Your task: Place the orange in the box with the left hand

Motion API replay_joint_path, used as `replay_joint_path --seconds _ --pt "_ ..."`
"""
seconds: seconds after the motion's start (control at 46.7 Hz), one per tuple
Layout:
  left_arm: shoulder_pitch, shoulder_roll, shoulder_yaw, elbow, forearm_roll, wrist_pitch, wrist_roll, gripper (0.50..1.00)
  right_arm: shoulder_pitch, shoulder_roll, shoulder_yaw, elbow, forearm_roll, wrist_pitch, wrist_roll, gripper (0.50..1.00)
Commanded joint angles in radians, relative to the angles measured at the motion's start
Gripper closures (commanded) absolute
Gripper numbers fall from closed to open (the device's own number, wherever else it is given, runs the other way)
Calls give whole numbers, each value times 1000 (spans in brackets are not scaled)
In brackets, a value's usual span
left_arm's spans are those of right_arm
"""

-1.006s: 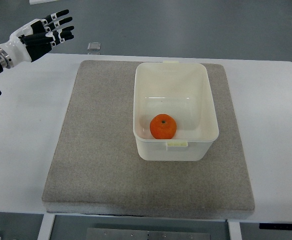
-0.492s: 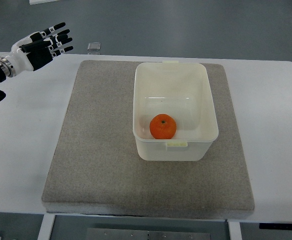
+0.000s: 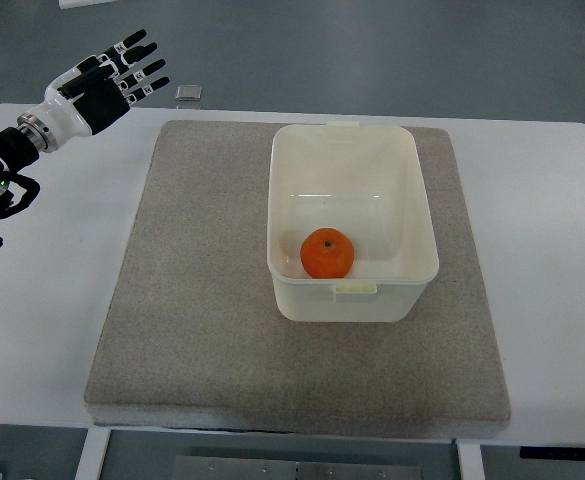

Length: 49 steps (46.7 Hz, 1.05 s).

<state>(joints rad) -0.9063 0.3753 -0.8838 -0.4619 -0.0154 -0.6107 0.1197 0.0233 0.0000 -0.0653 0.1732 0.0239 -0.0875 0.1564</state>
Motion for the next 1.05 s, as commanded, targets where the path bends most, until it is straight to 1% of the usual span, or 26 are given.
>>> replay_joint_path --seconds 0.0,0.77,1.027 --pt "1 1 -1 0 -1 0 0 500 0 0 -4 0 -6 -1 0 568" --pt "3 -18 9 -1 6 0 -2 500 0 0 -2 11 -4 2 -1 568" --pt "3 -22 9 -1 6 0 -2 500 0 0 -2 11 -6 -9 0 568"
